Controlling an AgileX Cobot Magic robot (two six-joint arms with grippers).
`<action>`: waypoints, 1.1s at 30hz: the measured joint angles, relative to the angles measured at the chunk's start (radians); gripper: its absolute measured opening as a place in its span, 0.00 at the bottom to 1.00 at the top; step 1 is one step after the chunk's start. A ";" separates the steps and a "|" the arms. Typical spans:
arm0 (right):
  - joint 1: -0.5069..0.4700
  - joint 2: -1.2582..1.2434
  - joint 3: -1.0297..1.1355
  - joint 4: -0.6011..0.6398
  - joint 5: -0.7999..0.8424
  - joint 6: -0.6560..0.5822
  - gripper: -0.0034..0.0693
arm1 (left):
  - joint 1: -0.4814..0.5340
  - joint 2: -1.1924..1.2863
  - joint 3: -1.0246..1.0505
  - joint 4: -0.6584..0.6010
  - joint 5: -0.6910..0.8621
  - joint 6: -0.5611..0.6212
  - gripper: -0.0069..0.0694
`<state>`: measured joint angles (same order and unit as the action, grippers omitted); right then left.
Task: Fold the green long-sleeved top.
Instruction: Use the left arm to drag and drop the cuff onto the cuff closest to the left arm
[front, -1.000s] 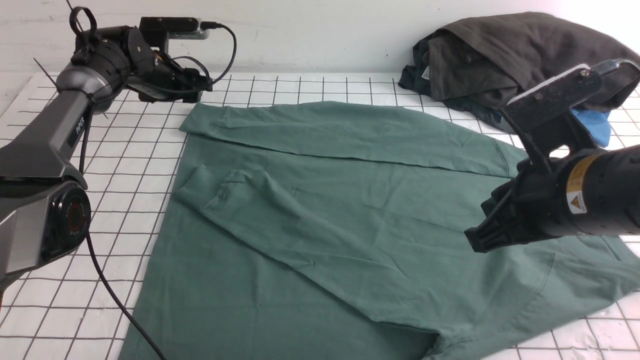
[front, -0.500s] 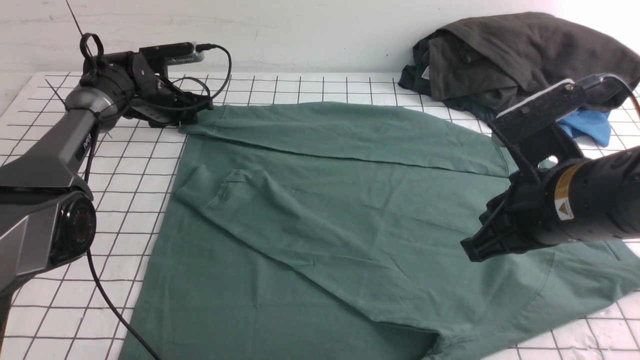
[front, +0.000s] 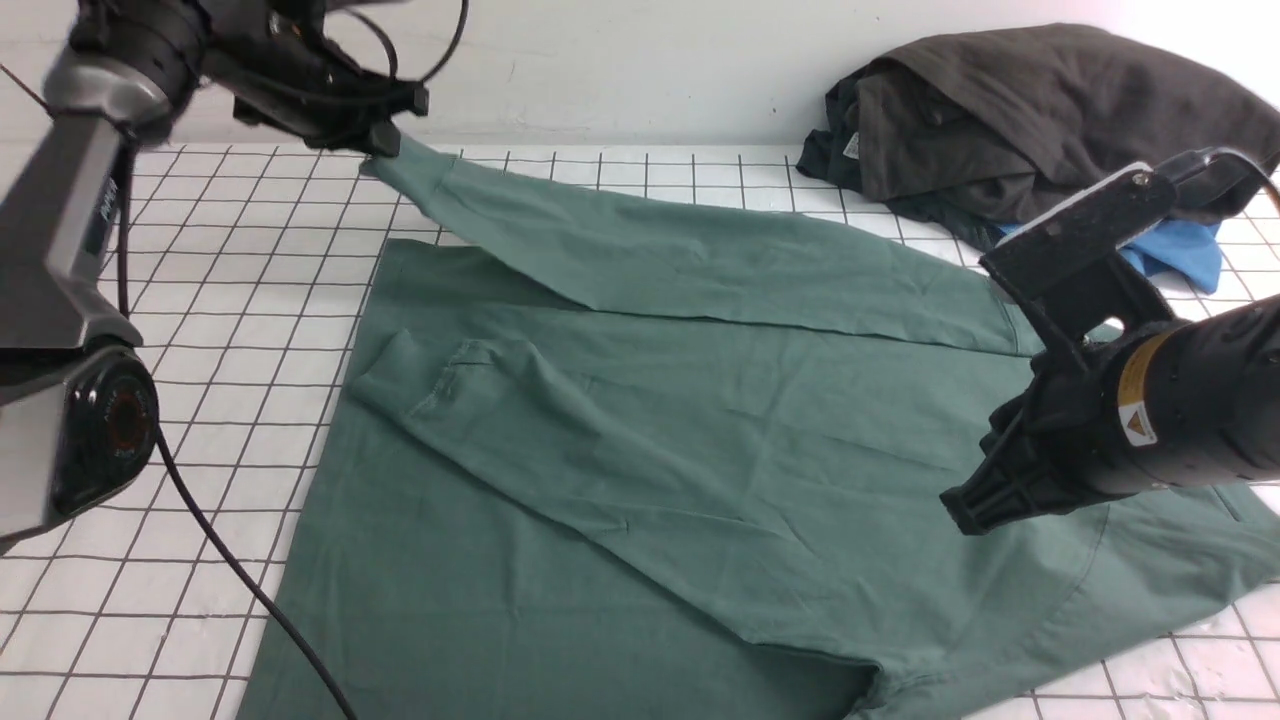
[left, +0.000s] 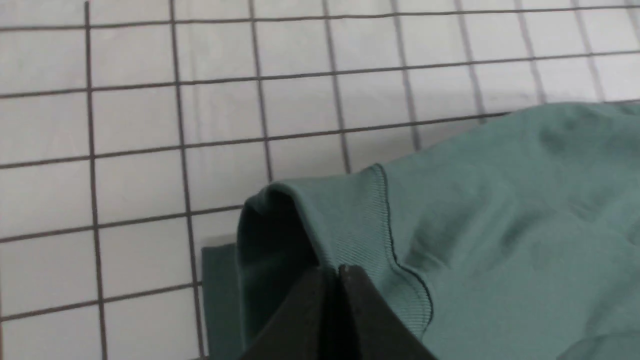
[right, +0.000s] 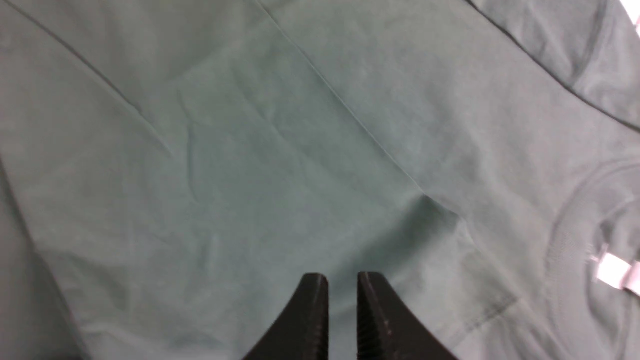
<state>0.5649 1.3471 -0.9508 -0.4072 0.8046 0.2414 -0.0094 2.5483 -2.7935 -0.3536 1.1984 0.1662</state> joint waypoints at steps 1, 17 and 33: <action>0.000 -0.001 0.000 -0.023 0.013 0.007 0.17 | -0.008 -0.021 -0.016 0.001 0.023 0.002 0.09; 0.000 -0.118 0.000 -0.178 0.040 0.083 0.17 | -0.061 -0.540 1.032 0.177 -0.009 -0.069 0.09; 0.000 -0.111 0.000 -0.074 -0.029 0.062 0.17 | -0.184 -0.648 1.199 0.272 0.006 -0.092 0.10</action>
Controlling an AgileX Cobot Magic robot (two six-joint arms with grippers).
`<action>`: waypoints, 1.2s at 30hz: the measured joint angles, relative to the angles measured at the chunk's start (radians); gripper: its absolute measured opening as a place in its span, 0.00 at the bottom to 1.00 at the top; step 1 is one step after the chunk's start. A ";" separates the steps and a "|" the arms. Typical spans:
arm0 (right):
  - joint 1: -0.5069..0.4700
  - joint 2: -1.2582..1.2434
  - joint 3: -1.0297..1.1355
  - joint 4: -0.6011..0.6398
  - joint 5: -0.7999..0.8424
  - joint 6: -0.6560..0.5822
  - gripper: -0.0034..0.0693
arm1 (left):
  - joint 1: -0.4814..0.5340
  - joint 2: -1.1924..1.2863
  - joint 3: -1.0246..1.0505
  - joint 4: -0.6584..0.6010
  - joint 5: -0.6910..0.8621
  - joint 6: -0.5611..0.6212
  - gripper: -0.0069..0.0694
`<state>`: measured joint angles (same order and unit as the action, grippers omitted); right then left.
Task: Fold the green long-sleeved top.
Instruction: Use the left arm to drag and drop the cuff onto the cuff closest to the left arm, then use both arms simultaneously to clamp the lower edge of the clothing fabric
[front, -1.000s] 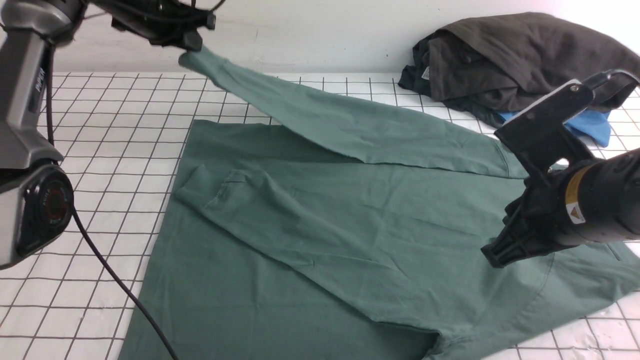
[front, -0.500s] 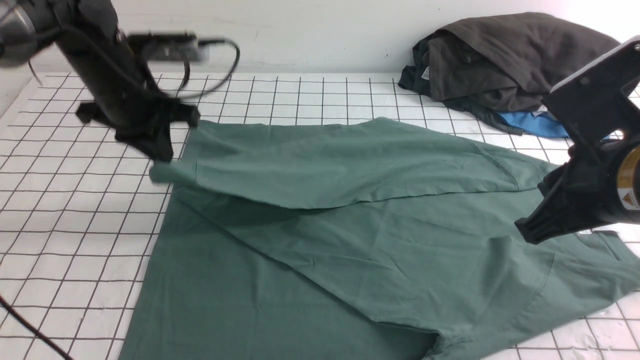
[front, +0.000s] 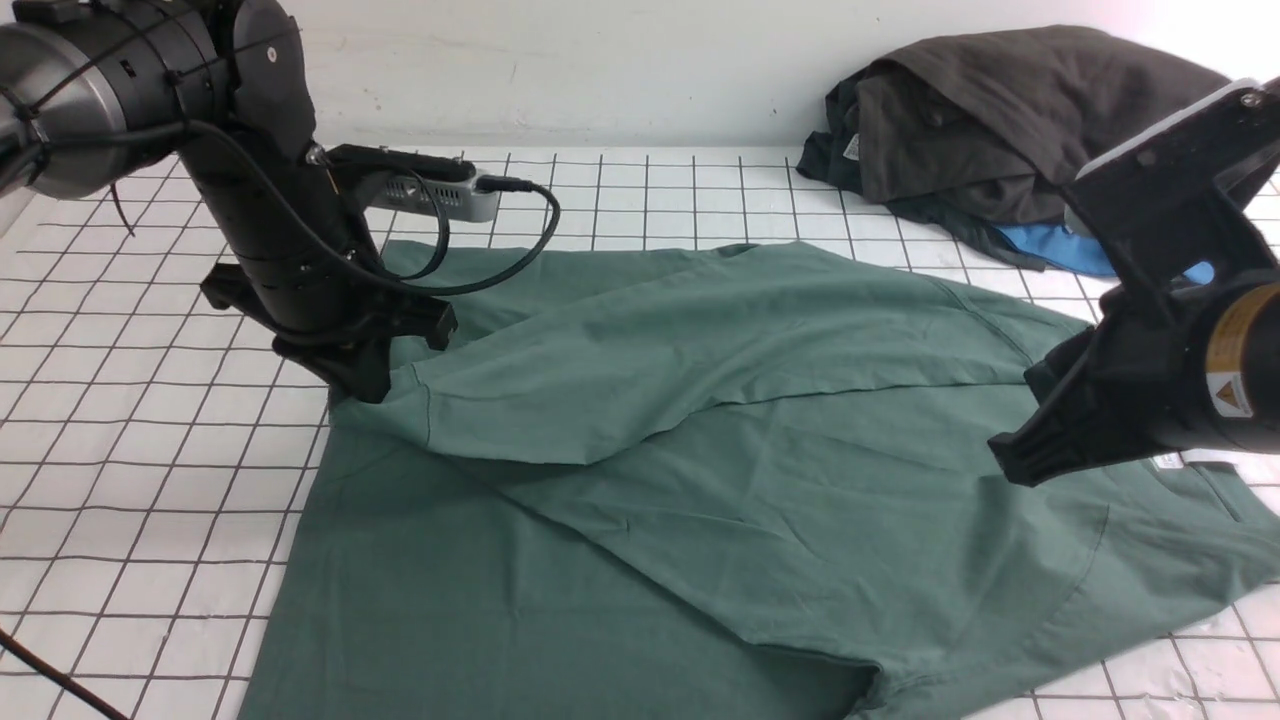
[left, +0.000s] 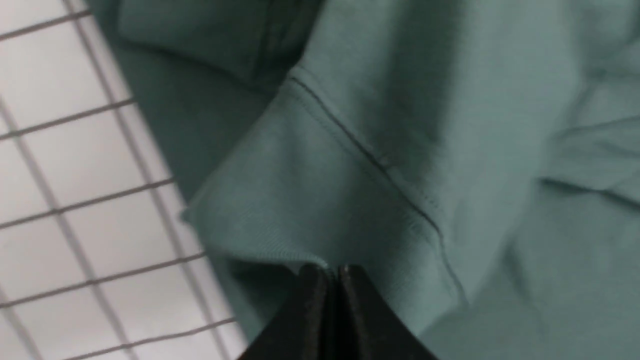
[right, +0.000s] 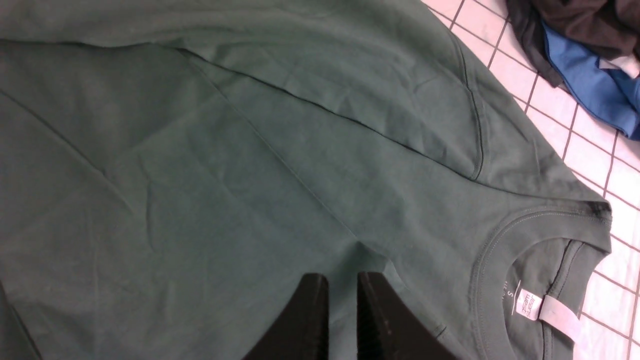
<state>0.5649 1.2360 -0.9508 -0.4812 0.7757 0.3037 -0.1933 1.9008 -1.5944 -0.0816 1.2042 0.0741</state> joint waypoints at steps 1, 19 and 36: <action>0.000 0.000 0.000 0.004 0.000 0.000 0.17 | 0.000 0.002 0.000 0.036 0.001 -0.019 0.10; 0.000 0.000 0.000 0.100 0.017 -0.102 0.17 | -0.063 -0.165 0.208 0.099 0.003 0.004 0.63; 0.000 0.000 0.000 0.448 0.000 -0.429 0.17 | -0.261 -0.456 1.043 0.231 -0.515 0.624 0.76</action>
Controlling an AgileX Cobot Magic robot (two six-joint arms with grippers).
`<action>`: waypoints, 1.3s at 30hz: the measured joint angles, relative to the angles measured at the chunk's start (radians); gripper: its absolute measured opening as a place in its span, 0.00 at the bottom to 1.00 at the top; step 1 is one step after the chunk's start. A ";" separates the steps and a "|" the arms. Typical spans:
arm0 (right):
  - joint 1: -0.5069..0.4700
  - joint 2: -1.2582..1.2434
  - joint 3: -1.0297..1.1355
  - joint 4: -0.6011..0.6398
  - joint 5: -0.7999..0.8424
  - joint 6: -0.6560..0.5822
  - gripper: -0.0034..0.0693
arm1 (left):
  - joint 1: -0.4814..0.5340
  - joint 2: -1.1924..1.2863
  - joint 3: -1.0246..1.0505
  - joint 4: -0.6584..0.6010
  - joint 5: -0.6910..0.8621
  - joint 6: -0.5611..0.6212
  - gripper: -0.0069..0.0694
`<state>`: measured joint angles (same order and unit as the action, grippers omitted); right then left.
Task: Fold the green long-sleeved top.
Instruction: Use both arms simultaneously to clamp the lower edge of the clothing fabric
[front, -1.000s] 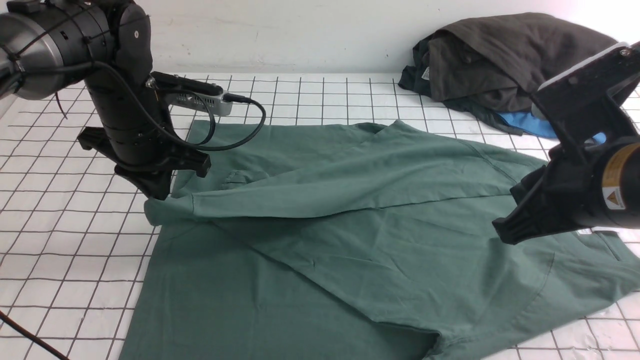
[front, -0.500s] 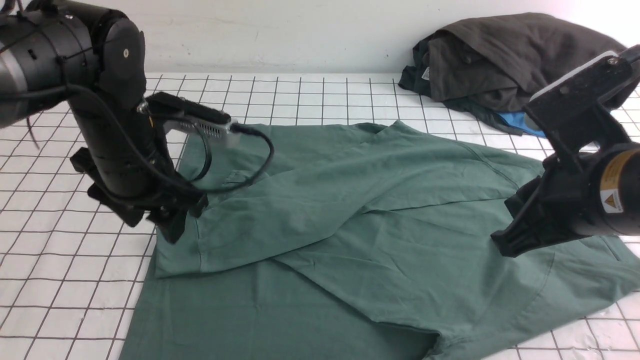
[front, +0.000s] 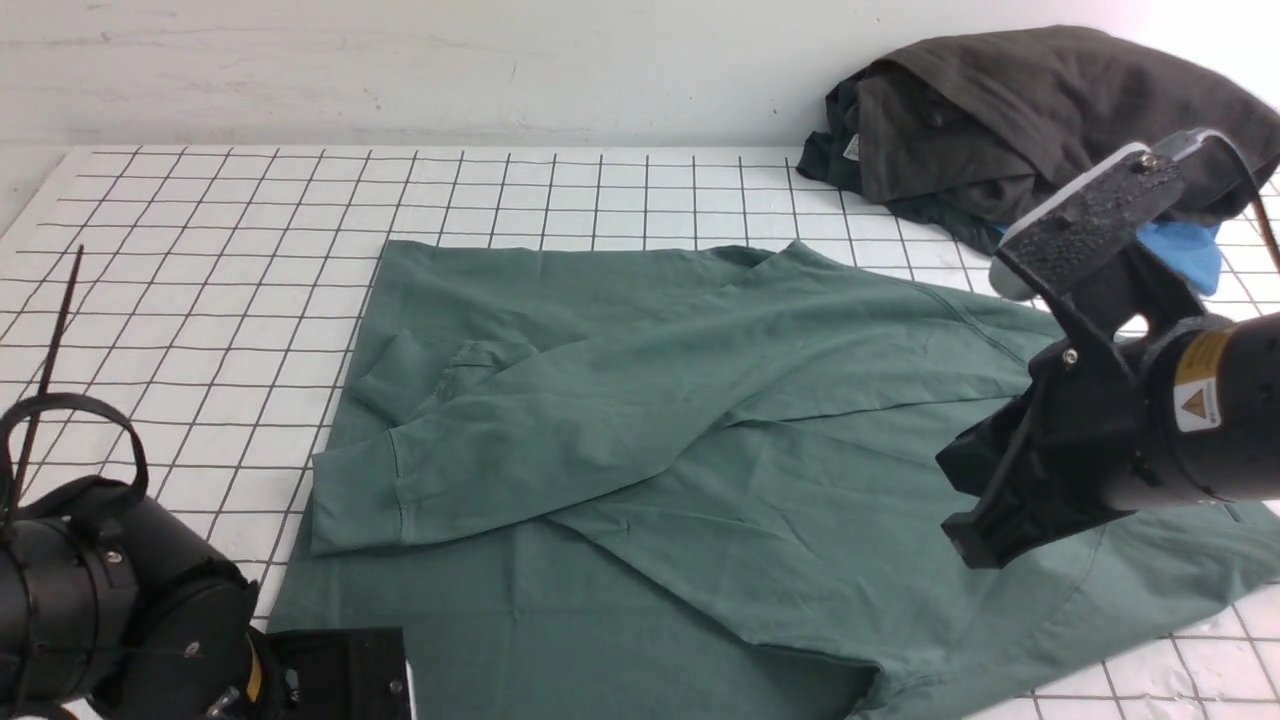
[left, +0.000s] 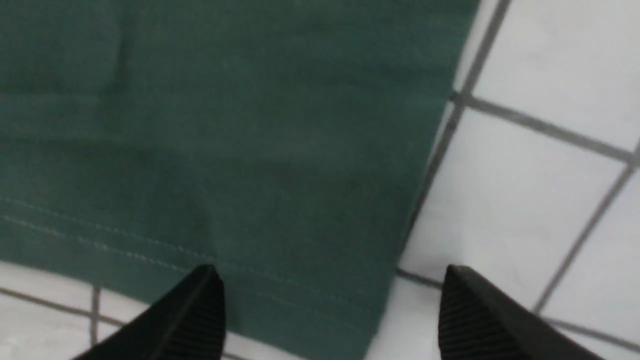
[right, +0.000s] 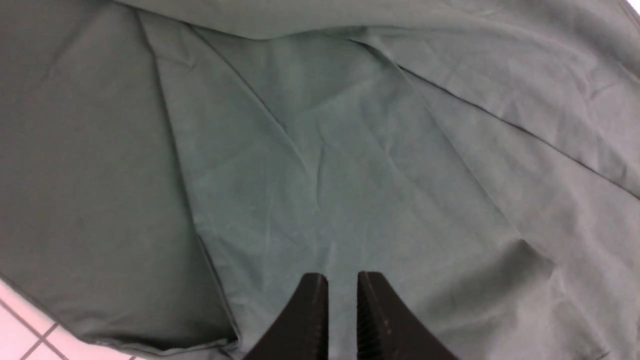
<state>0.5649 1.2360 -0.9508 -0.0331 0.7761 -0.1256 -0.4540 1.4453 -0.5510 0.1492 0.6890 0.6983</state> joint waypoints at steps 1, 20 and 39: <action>0.000 0.000 0.000 0.015 -0.002 -0.016 0.17 | 0.000 0.000 0.006 0.001 -0.027 0.000 0.73; 0.000 -0.015 0.006 -0.158 0.168 -0.105 0.18 | -0.010 -0.275 -0.008 -0.029 -0.028 -0.019 0.09; -0.085 0.272 0.426 -1.014 -0.183 0.474 0.52 | -0.010 -0.319 -0.035 0.019 0.049 -0.298 0.09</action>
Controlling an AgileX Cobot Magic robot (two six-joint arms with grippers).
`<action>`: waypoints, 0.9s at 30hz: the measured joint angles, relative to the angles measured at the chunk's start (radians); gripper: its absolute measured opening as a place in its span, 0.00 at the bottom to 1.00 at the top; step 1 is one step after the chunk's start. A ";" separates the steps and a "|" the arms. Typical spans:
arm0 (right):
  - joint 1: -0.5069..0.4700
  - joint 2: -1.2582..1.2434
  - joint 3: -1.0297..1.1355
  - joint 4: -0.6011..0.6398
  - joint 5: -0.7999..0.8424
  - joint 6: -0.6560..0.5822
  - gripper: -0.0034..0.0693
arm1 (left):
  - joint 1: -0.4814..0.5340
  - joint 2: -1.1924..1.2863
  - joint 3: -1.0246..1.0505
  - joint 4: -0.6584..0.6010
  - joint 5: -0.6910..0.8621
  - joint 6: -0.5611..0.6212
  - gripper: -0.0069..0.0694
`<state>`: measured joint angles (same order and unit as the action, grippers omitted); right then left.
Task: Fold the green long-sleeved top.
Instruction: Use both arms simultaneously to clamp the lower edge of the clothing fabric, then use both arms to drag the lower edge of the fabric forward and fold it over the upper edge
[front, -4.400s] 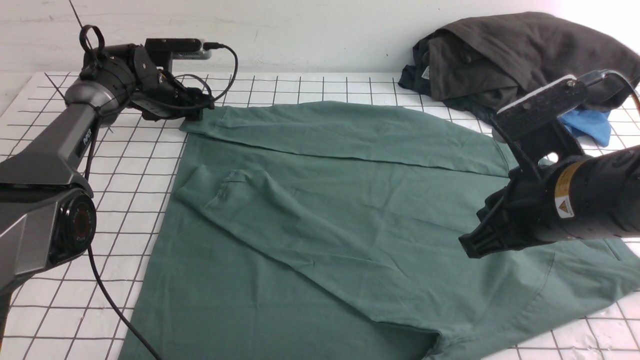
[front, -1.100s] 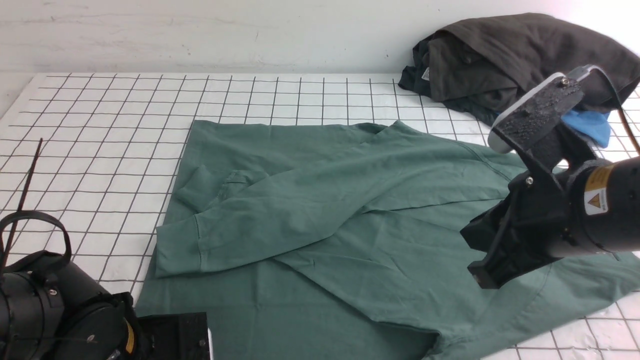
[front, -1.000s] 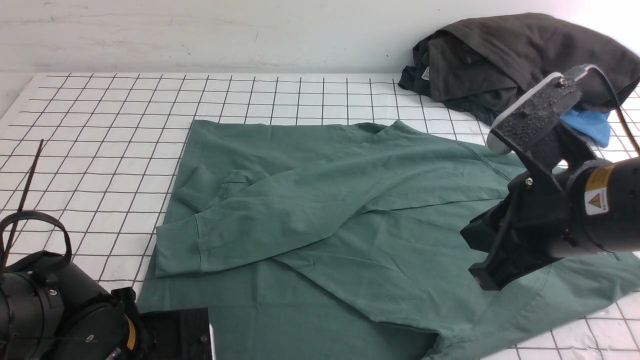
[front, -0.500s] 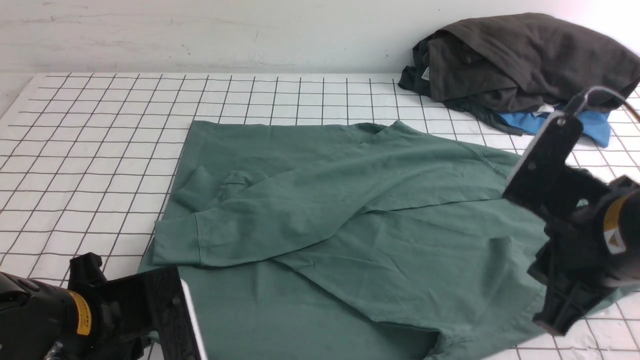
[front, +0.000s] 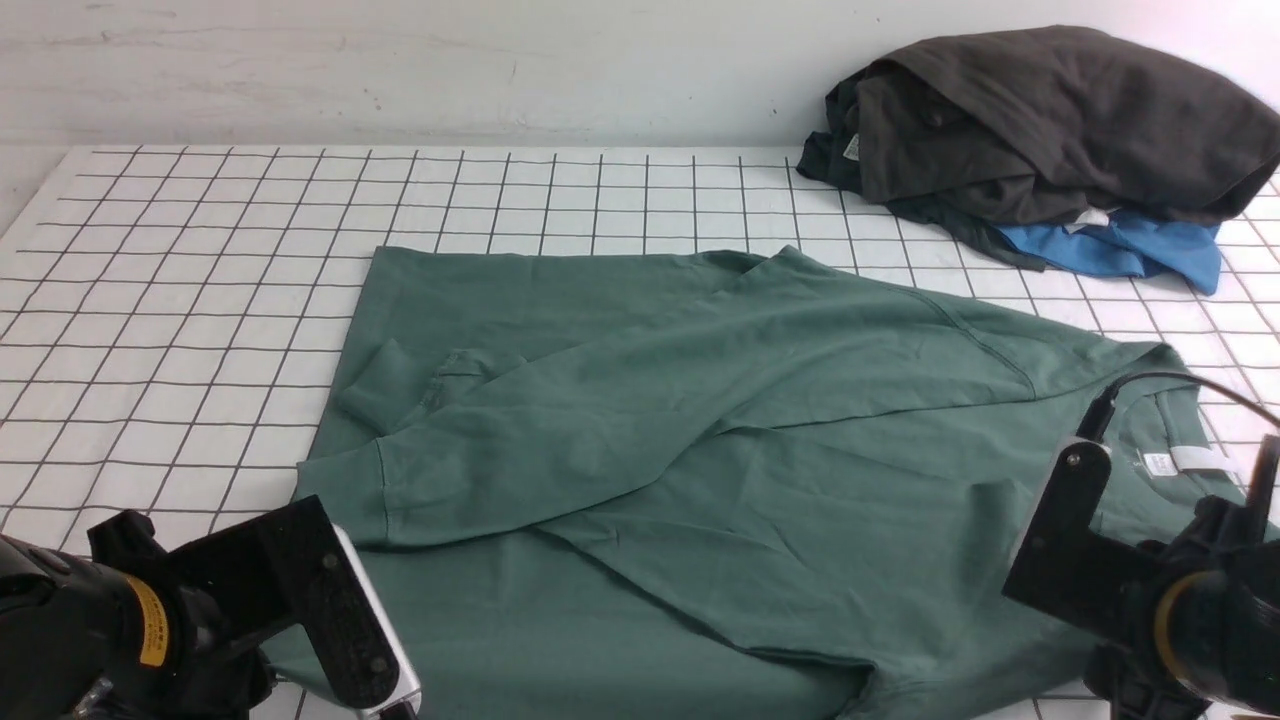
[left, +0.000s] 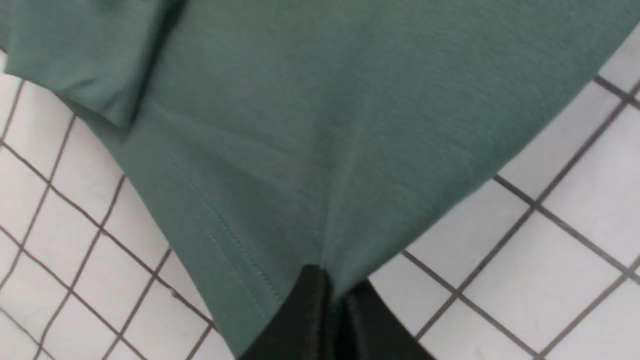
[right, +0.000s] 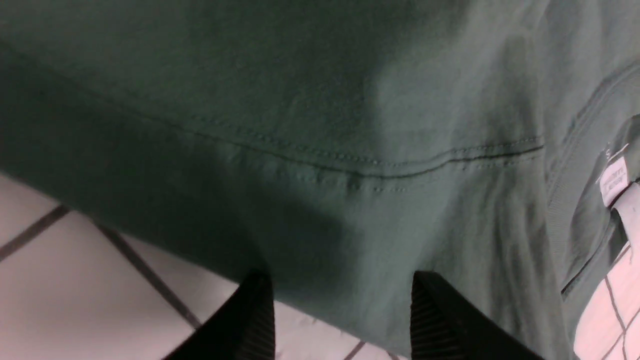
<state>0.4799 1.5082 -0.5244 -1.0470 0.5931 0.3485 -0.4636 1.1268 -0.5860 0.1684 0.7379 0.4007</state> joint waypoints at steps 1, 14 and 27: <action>-0.004 0.019 0.000 -0.020 -0.001 0.025 0.51 | 0.000 0.000 -0.004 0.000 0.003 -0.004 0.09; -0.005 0.016 0.000 -0.072 0.008 0.072 0.05 | 0.000 0.000 -0.010 0.002 0.028 -0.057 0.09; -0.005 -0.105 -0.052 0.165 0.140 -0.098 0.03 | 0.000 0.000 -0.077 0.185 0.023 -0.361 0.09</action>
<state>0.4746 1.4032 -0.5762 -0.8821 0.7329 0.2502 -0.4636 1.1268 -0.6626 0.3537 0.7614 0.0394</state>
